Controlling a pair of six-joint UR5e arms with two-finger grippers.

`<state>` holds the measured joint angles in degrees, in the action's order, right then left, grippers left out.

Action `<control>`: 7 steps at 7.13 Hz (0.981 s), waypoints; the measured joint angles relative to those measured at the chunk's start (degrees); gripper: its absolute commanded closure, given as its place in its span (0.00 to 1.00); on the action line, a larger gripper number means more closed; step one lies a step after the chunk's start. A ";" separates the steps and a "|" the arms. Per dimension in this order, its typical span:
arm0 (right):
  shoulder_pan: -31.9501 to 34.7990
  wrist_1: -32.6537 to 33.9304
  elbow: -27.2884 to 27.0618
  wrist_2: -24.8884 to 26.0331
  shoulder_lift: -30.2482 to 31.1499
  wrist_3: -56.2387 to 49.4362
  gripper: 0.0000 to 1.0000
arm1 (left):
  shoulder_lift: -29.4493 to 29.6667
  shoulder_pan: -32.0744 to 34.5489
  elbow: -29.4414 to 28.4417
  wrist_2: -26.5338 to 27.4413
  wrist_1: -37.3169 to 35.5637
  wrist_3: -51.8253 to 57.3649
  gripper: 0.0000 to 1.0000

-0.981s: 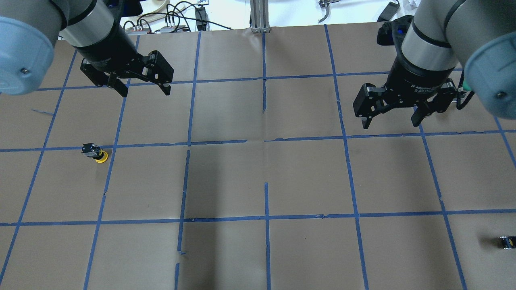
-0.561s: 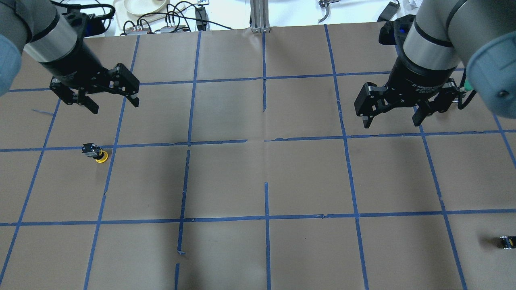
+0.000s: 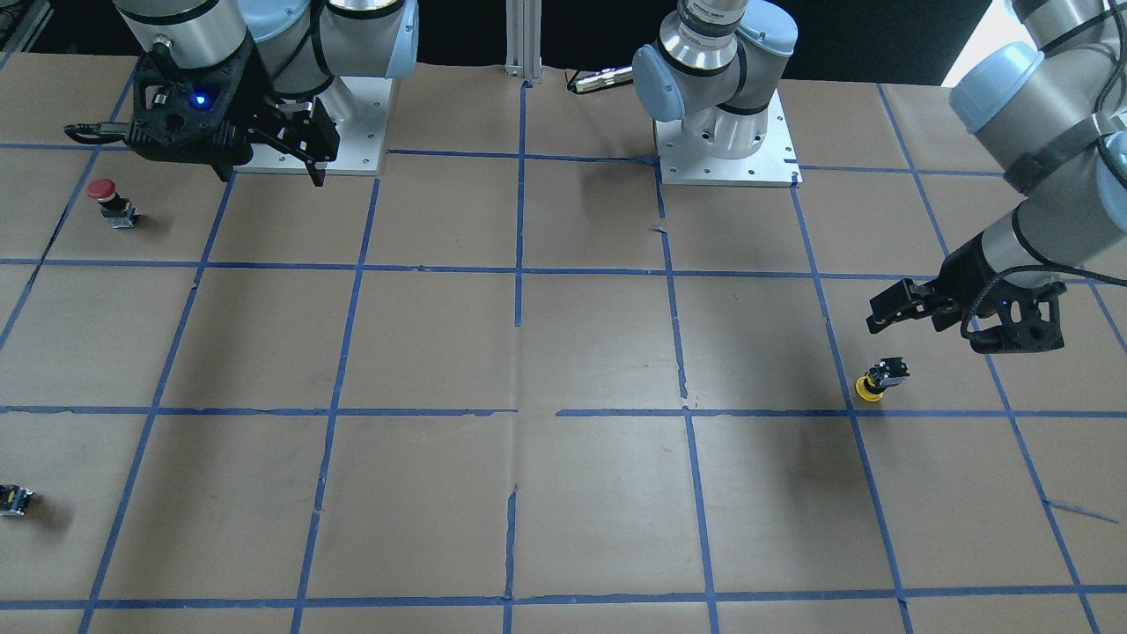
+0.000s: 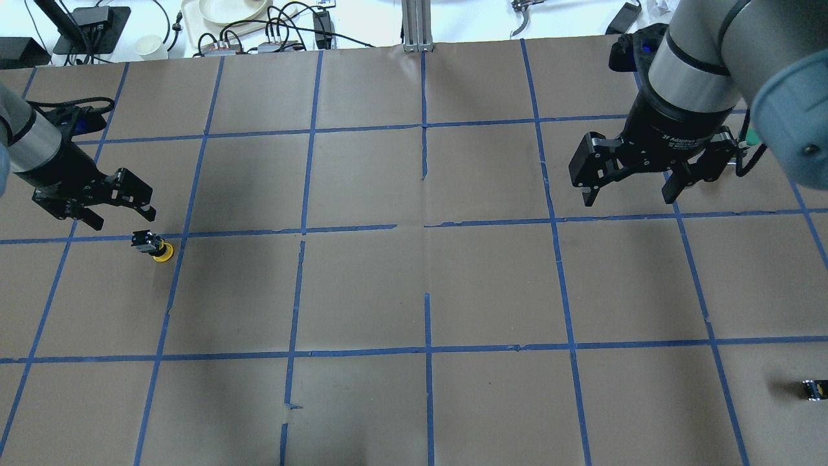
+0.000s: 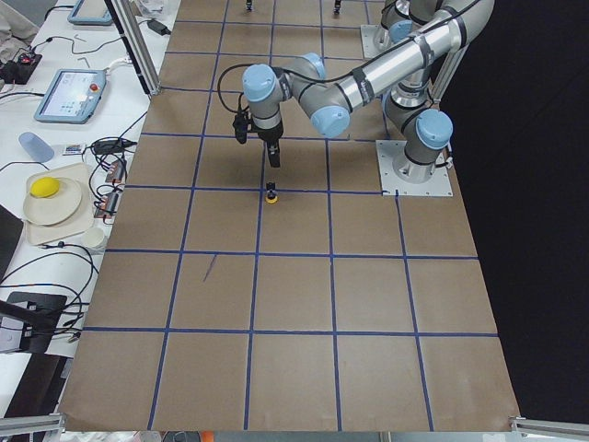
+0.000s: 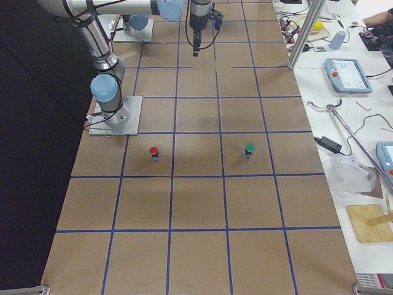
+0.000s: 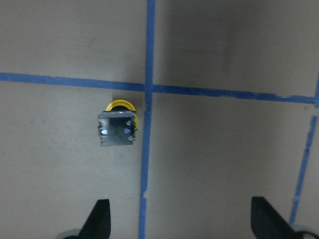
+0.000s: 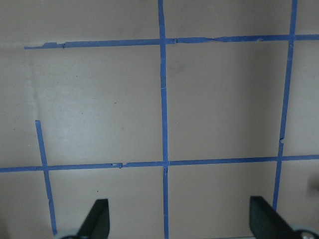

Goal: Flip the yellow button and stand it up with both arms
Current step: 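Lower the left gripper over the yellow button and close on its base, then lift the button with the left gripper while the right arm swings over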

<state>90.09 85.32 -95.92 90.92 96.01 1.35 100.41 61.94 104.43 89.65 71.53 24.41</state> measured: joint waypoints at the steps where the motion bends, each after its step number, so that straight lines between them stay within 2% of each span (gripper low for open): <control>1: 0.00 0.03 0.00 -0.07 0.00 -0.10 0.00 | 2.21 -0.59 1.82 1.43 -5.44 1.58 0.01; 2: 0.00 -0.11 -0.02 -0.06 0.03 -0.12 0.00 | 3.92 -0.96 3.56 1.89 -9.60 2.16 0.02; 3: 0.00 -0.36 -0.04 -0.05 0.07 -0.12 0.00 | 5.21 -1.12 4.83 2.01 -12.17 2.26 0.25; 4: 0.00 -0.50 -0.05 -0.05 0.11 -0.12 0.00 | 5.89 -1.20 5.44 2.13 -13.28 2.25 0.58; 5: 0.00 -0.56 -0.06 -0.05 0.12 -0.12 0.00 | 6.18 -1.25 5.61 2.29 -13.64 2.23 0.74; 7: 0.00 -0.49 -0.06 0.24 0.14 -0.16 0.00 | 6.27 -1.27 5.39 2.00 -13.39 2.26 0.79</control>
<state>90.09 84.83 -95.98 91.16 96.15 1.19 106.68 60.66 109.81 91.65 58.14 26.67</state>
